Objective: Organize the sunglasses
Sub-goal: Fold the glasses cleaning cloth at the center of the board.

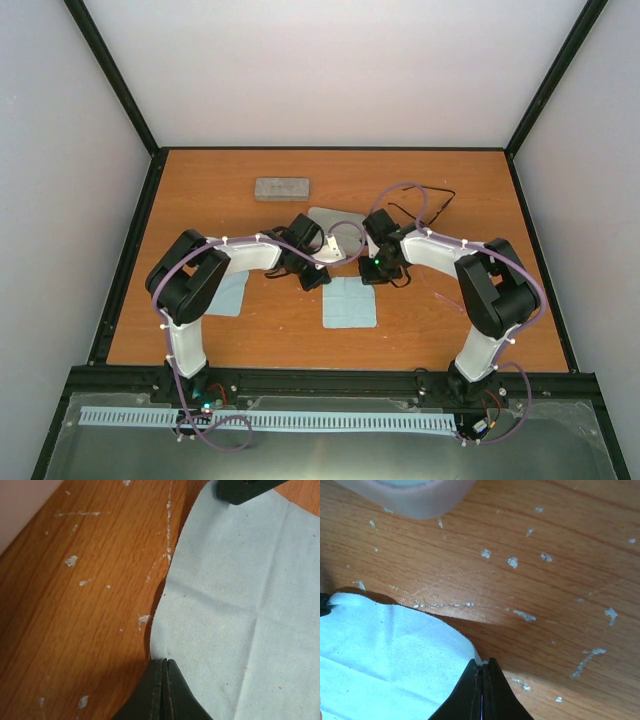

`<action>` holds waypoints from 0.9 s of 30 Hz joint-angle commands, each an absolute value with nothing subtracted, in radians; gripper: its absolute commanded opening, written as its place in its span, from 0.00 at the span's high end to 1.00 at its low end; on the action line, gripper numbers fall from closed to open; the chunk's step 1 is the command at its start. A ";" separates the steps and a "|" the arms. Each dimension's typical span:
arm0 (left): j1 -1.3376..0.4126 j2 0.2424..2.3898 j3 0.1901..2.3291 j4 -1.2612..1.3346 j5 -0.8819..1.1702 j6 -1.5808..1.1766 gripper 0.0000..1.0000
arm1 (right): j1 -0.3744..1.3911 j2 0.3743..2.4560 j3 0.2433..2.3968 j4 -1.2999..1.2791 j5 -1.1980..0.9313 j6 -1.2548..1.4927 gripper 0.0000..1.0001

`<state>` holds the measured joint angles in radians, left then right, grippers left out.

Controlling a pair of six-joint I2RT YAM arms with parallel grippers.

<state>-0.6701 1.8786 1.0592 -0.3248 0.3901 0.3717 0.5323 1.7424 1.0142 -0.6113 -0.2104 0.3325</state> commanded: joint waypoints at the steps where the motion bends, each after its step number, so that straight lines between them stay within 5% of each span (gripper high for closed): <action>1: -0.685 1.880 1.037 -0.384 0.321 0.379 1.00 | 0.528 1.745 1.037 -0.599 -0.212 0.319 0.97; 27: -0.687 1.732 1.065 -0.355 0.331 0.360 1.00 | 0.495 1.643 0.989 -0.549 -0.315 0.241 0.97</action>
<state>-0.6792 1.7706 1.0611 -0.3374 0.3038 0.3691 0.4988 1.6844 1.0153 -0.5655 -0.2642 0.2695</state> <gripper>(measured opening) 0.022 0.030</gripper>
